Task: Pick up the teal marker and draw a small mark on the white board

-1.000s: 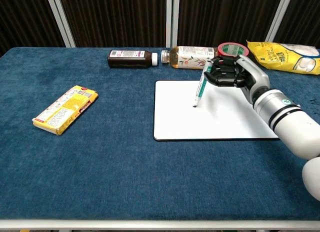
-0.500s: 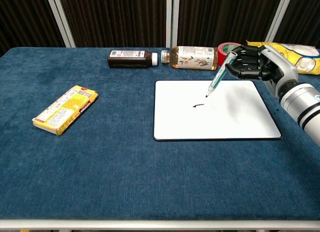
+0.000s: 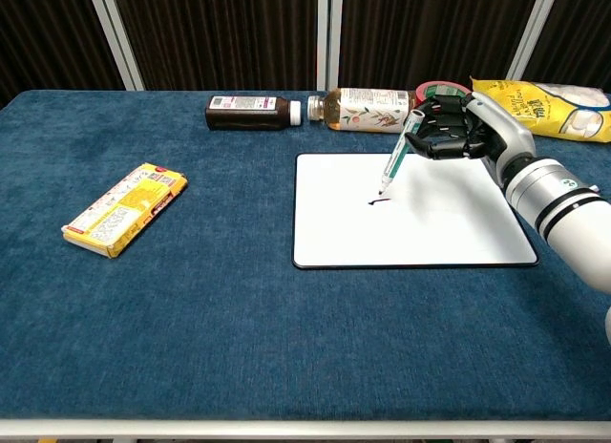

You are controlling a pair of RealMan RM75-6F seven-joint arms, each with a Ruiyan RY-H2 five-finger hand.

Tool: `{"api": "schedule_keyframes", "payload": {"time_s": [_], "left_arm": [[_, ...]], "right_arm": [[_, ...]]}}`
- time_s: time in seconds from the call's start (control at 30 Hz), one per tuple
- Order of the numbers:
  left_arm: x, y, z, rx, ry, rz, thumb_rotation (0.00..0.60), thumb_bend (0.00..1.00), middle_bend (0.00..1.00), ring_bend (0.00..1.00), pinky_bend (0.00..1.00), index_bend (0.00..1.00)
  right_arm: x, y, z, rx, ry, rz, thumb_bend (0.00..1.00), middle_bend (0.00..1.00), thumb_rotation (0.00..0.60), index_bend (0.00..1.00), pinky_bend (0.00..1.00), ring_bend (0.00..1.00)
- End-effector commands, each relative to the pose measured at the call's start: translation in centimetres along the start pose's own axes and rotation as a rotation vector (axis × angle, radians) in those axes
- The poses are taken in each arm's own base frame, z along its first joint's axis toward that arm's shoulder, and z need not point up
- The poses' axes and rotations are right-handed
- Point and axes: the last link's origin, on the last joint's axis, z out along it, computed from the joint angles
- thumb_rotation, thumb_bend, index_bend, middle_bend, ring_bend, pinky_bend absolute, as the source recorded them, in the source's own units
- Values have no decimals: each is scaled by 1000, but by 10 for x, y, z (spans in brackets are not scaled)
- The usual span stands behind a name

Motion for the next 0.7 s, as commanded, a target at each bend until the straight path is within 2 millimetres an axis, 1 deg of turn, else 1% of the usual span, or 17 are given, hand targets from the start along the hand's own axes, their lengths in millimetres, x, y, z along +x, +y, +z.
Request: {"api": "schedule_keyframes", "payload": {"time_s": [0.03,0.23,0.37,0.43,0.53,0.6,0.7], "left_arm": [[0,0,0,-1,1,1,600,0,62,1,10,105],[0,0,0,2,-2,1,600,0,62,1,9,105],[-1,0,0,4,-4,0,600,0,62,1,10,105],[0,0,-1,5,-3,-1,600,0,62,1,10,105],[0,0,-1,5,-1,1,600,0,62,1,9,105],[-1,1,0,1,-2,1,600,0,62,1,10,105],[0,3,1,-8,2,1,600,0,62,1,10,105]], "right_arm": [[-2,-1,2,3,-7,0,628,623,600,790,186,356],[-5,-1,7,1,-16,-13,628,623,600,790,186,356],[-6,2,4,-1,-37,-22,628,624,600,790,186,356],[-5,3,-1,8,-57,-26,628,630,600,791,186,359],[-5,3,-18,21,-114,-21,628,644,600,796,186,376],[-5,2,-29,25,-152,-17,628,650,600,797,186,383],[0,-4,-40,26,-177,-1,628,652,600,798,186,387]]}}
